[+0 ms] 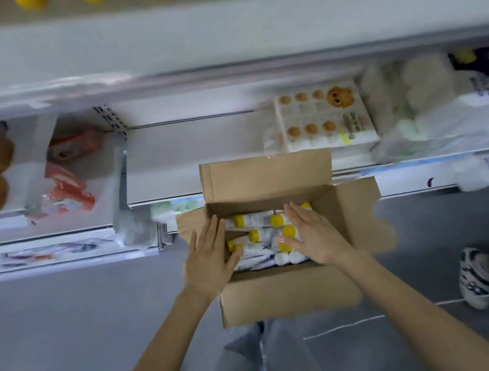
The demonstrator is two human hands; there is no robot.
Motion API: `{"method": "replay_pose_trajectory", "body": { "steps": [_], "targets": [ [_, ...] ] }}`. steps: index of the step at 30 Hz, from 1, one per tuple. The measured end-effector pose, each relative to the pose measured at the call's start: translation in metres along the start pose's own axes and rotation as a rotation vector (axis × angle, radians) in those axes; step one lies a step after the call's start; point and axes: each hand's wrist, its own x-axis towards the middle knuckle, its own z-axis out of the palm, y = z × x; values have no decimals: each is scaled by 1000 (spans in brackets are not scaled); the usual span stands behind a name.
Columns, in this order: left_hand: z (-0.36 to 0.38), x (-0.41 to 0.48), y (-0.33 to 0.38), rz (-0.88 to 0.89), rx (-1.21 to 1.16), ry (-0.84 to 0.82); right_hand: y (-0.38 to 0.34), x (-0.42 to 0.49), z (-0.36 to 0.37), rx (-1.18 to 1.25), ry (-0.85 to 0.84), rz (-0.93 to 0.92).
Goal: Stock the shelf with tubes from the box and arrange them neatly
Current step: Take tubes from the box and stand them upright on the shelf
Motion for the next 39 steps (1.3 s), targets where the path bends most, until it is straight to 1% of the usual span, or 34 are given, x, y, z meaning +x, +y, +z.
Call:
{"method": "replay_pose_trajectory", "body": {
  "steps": [5, 12, 17, 20, 25, 30, 32, 37, 39],
  "targets": [
    [49, 1, -14, -9, 5, -15, 28, 20, 51, 56, -96, 68],
    [96, 30, -31, -20, 34, 82, 74, 58, 104, 185, -145, 128],
    [111, 45, -32, -28, 43, 169, 91, 103, 120, 225, -122, 114],
    [118, 44, -33, -34, -2, 218, 97, 132, 126, 225, -71, 70],
    [121, 45, -34, -43, -89, 240, 101, 162, 134, 184, -42, 19],
    [124, 46, -34, -21, -113, 261, 103, 175, 140, 194, 0, -64],
    [124, 46, -34, -9, -119, 272, 103, 176, 139, 197, 22, -70],
    [124, 45, -35, -1, -101, 269, 100, 169, 133, 86, 56, -142],
    [124, 45, -35, 1, -93, 266, 95, 161, 127, 126, 92, -161]
  ]
}}
